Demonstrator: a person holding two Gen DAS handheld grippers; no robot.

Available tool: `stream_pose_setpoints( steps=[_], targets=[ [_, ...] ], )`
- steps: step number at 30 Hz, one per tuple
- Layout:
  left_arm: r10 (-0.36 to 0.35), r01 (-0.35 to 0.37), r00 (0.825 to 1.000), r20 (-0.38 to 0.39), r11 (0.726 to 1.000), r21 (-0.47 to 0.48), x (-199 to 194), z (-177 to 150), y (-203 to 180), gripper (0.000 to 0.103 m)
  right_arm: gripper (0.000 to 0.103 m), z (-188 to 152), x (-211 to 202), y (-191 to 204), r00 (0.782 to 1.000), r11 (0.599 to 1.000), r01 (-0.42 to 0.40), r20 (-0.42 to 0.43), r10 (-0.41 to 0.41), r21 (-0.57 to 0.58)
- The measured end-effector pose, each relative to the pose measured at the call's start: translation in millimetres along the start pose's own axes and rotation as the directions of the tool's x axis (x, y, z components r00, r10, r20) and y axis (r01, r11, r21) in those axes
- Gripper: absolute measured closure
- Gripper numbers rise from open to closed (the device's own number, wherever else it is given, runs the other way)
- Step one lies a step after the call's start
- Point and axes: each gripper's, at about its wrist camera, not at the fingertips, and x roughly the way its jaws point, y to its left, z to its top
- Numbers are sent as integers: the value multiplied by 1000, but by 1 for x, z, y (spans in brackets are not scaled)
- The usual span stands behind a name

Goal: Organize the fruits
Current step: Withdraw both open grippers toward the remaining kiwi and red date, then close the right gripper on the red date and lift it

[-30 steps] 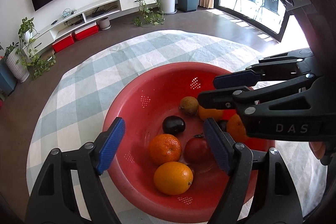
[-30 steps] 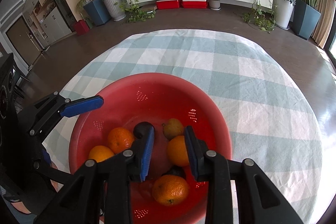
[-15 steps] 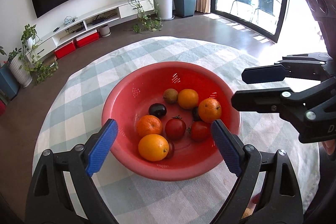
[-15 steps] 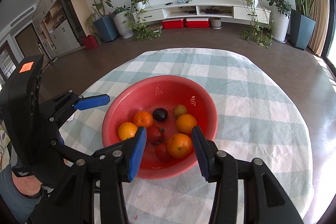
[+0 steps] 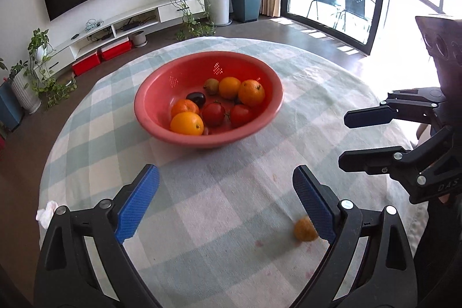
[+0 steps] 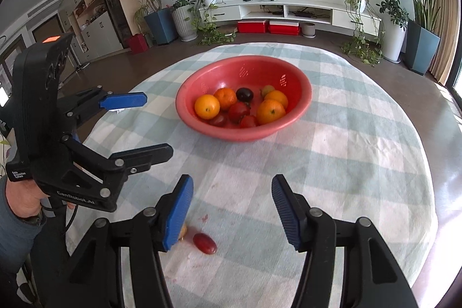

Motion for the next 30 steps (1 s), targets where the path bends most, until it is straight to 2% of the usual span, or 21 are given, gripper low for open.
stream_pose_setpoints(
  steps=[7, 13, 20, 30],
  targets=[
    [-66, 68, 996, -61, 998, 16, -8, -48, -21, 9, 43, -36, 4, 13, 998, 999, -10, -62, 7, -48],
    [-100, 98, 991, -89, 995, -20, -11, -74, -35, 9, 43, -44, 14, 25, 993, 986, -31, -120, 11, -163],
    [-112, 105, 989, -96, 992, -69, -12, -84, -40, 9, 54, -46, 39, 36, 978, 946, -57, -210, -12, -320],
    [-119, 106, 987, -112, 988, -110, -8, -87, -35, 9, 61, -40, 49, 33, 967, 927, -123, -251, 33, -353]
  ],
)
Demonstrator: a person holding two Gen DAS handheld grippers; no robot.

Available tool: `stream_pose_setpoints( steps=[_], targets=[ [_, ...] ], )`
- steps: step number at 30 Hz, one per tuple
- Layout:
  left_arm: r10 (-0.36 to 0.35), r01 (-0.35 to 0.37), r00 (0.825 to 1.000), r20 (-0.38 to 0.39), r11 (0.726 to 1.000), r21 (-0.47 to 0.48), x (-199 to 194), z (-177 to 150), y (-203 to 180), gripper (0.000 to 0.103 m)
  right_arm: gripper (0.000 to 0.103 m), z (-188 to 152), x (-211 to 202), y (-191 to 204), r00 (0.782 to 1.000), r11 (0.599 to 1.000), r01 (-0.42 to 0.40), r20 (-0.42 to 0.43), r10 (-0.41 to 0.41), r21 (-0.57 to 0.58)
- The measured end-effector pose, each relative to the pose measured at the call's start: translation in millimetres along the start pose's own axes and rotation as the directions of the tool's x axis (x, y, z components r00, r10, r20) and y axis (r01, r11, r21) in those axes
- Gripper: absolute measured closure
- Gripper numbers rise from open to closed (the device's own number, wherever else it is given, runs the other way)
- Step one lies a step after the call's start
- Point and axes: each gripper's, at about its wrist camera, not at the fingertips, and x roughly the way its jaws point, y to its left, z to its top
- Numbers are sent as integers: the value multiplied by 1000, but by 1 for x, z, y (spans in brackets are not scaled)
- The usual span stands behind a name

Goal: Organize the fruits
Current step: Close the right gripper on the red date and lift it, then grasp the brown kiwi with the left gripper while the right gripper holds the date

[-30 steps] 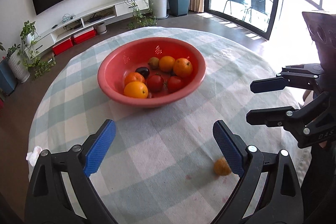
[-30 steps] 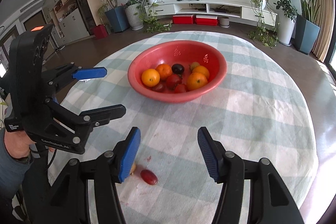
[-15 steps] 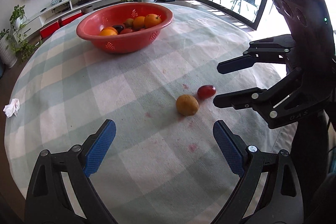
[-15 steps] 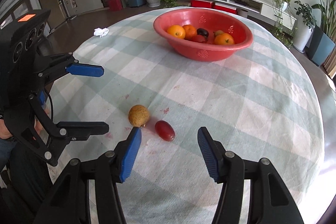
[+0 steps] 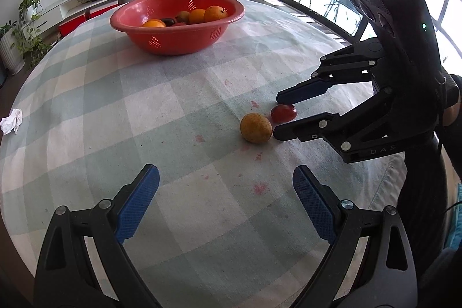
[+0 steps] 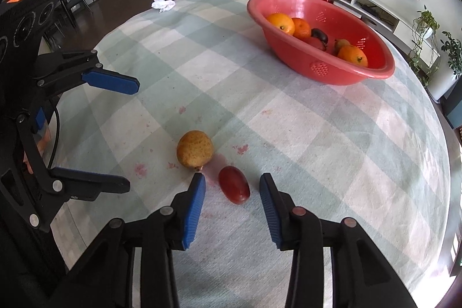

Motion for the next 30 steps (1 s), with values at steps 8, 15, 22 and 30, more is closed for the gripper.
stream_pose_setpoints(
  steps=[8, 15, 22, 30],
  targets=[
    [10, -10, 1000, -5, 1000, -11, 4, 4, 1, 9, 75, 2, -2, -5, 1000, 1000, -17, -14, 17, -1],
    [6, -6, 1000, -7, 1000, -3, 11, 12, -7, 9, 80, 0, -3, -1, 1000, 1000, -7, -11, 7, -18],
    [4, -4, 1000, -15, 1000, -13, 26, 25, -12, 9, 80, -10, -14, -7, 1000, 1000, 7, 13, -7, 25],
    [-8, 9, 999, -32, 1000, 22, 42, 35, -16, 45, 80, -19, -22, -18, 999, 996, 12, 34, -15, 84]
  ],
)
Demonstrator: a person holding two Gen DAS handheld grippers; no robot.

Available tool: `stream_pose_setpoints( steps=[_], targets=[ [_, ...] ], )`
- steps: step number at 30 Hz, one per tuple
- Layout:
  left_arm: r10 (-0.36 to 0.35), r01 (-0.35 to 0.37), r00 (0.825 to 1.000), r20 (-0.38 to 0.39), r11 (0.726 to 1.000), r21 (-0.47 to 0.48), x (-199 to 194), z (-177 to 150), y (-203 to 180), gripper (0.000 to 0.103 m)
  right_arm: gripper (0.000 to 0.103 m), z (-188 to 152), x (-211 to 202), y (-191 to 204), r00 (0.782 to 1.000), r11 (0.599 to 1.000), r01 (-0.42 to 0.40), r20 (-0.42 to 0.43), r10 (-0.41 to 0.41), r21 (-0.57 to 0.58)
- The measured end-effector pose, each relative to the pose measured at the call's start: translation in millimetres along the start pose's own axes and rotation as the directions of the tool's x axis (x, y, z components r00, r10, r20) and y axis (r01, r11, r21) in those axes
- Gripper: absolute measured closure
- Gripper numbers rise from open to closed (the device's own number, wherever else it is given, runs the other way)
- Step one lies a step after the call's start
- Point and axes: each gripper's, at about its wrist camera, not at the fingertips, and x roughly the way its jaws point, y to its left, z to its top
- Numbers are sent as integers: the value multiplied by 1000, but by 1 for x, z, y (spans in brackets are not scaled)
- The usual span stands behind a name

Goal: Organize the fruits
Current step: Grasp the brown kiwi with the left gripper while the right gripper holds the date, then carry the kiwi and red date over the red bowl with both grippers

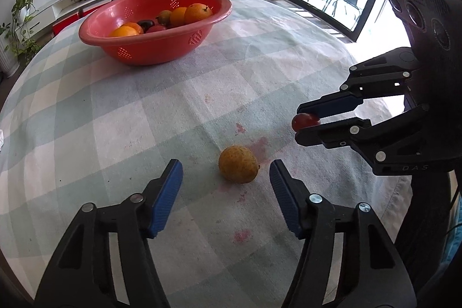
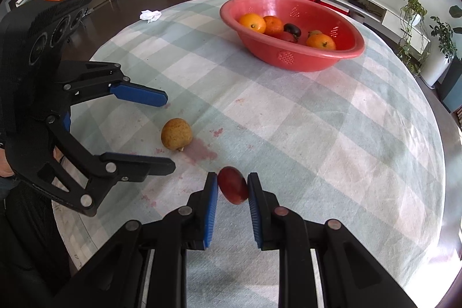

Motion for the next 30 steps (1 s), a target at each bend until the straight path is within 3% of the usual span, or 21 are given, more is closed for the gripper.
stream_pose_setpoints(
  steps=[11, 15, 17, 30],
  targets=[
    [-13, 14, 1000, -16, 998, 59, 4, 4, -4, 66, 80, -1, -3, -1, 1000, 1000, -8, 15, 8, 12],
    [-22, 23, 1000, -20, 997, 75, 4, 3, -6, 68, 80, 0, -4, 0, 1000, 1000, -8, 18, 8, 13],
    [-27, 29, 999, -21, 997, 76, 4, 3, -6, 75, 80, 0, -4, 1, 1000, 1000, -8, 18, 8, 12],
    [-47, 48, 999, -15, 997, 54, 0, 2, -2, 76, 80, 3, -7, 3, 999, 1000, -11, 32, 10, 15]
  ],
)
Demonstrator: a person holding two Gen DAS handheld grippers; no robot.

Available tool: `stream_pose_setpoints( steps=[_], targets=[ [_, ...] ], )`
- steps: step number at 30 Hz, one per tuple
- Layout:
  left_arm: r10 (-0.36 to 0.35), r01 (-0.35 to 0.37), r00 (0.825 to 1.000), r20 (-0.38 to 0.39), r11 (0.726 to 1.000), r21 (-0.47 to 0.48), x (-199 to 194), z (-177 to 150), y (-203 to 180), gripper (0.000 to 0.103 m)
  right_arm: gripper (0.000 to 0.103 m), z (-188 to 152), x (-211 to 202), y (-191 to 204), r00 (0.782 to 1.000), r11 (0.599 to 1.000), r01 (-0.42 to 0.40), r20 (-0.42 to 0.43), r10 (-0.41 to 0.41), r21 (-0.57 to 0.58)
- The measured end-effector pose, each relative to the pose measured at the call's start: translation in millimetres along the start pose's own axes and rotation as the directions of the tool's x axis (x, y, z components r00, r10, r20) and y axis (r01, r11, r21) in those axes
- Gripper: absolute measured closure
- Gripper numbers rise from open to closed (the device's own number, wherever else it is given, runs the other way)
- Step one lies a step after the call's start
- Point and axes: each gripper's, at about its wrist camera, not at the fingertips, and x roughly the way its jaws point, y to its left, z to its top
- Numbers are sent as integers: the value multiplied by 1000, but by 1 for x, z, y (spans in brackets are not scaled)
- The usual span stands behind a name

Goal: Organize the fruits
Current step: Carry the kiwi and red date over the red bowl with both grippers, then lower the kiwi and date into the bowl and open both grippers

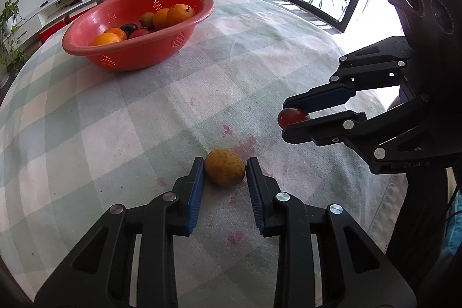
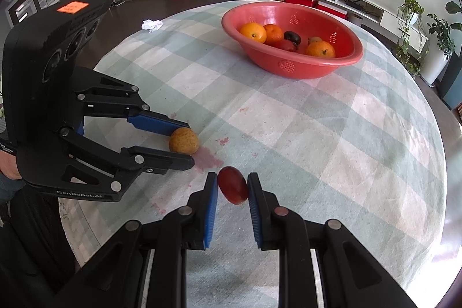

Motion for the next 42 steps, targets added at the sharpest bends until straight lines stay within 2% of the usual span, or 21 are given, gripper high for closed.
stream_pose_setpoints(
  steps=[9, 15, 19, 25, 29, 33, 42],
  targets=[
    [5, -1, 997, 74, 999, -52, -26, 15, 22, 76, 80, 6, -3, -7, 1000, 1000, 3, 17, -3, 22],
    [66, -56, 987, 144, 996, -76, -51, 46, 54, 76, 80, 22, -11, -19, 998, 998, 25, 55, -28, 52],
    [116, -102, 977, 177, 991, -89, -61, 76, 80, 76, 80, 47, -23, -37, 993, 995, 50, 103, -59, 86],
    [170, -159, 963, 209, 985, -68, -64, 129, 105, 76, 80, 103, -37, -71, 976, 983, 58, 196, -92, 173],
    [177, -171, 963, 203, 984, -46, -48, 157, 115, 76, 80, 139, -30, -91, 970, 971, 35, 225, -90, 236],
    [175, -172, 969, 173, 985, -34, -22, 172, 126, 76, 80, 163, -11, -101, 972, 966, 32, 216, -89, 256],
    [153, -149, 981, 122, 988, -40, 26, 178, 134, 75, 80, 177, 47, -103, 989, 967, 53, 122, -86, 251]
  ],
)
